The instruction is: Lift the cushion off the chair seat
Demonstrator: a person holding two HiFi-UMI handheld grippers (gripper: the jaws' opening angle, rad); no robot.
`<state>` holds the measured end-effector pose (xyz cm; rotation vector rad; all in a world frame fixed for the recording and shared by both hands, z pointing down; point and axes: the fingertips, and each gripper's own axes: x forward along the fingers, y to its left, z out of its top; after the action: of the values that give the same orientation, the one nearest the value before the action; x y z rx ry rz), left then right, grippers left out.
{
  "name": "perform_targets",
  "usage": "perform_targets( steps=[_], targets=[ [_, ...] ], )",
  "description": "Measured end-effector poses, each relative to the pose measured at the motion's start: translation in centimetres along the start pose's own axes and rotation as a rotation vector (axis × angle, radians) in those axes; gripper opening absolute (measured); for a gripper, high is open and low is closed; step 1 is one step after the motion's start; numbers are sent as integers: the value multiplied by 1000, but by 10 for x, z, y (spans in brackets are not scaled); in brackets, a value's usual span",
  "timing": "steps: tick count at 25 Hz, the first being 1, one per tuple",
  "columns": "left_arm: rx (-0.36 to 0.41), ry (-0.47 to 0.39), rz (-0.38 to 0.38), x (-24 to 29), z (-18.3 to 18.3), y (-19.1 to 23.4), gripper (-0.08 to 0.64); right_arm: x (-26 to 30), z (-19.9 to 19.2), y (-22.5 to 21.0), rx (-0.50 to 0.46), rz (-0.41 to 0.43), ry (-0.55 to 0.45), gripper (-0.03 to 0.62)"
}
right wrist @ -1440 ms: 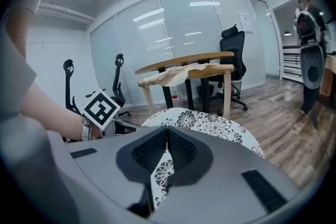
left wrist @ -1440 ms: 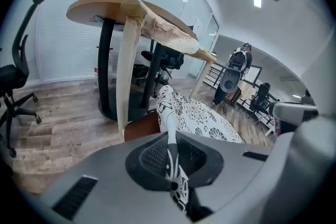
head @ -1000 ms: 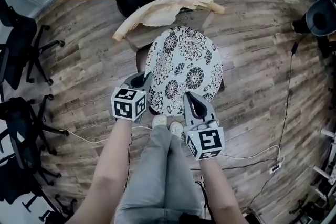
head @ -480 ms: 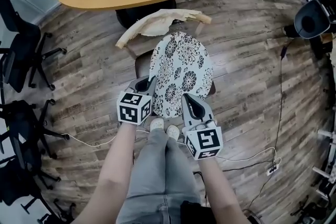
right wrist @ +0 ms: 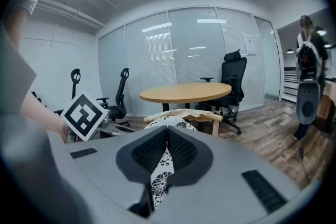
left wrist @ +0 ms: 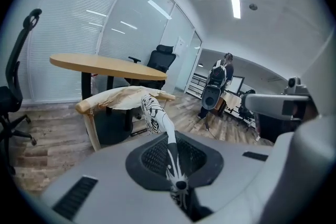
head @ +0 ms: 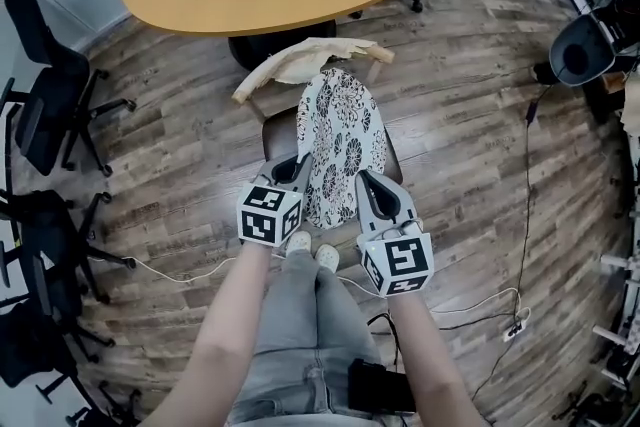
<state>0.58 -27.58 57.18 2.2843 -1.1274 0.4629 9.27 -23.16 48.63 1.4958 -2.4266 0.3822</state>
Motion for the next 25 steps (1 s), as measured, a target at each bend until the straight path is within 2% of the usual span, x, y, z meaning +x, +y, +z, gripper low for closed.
perform_targets(
  steps=[9,25],
  targets=[
    [26,-53,-23,-21,45,-27,14,-13,44,7,-62,21,-38,26],
    [67,-137,-41,-64,112,-55,14,-44,113,5,-115,-10,-109,26]
  ],
)
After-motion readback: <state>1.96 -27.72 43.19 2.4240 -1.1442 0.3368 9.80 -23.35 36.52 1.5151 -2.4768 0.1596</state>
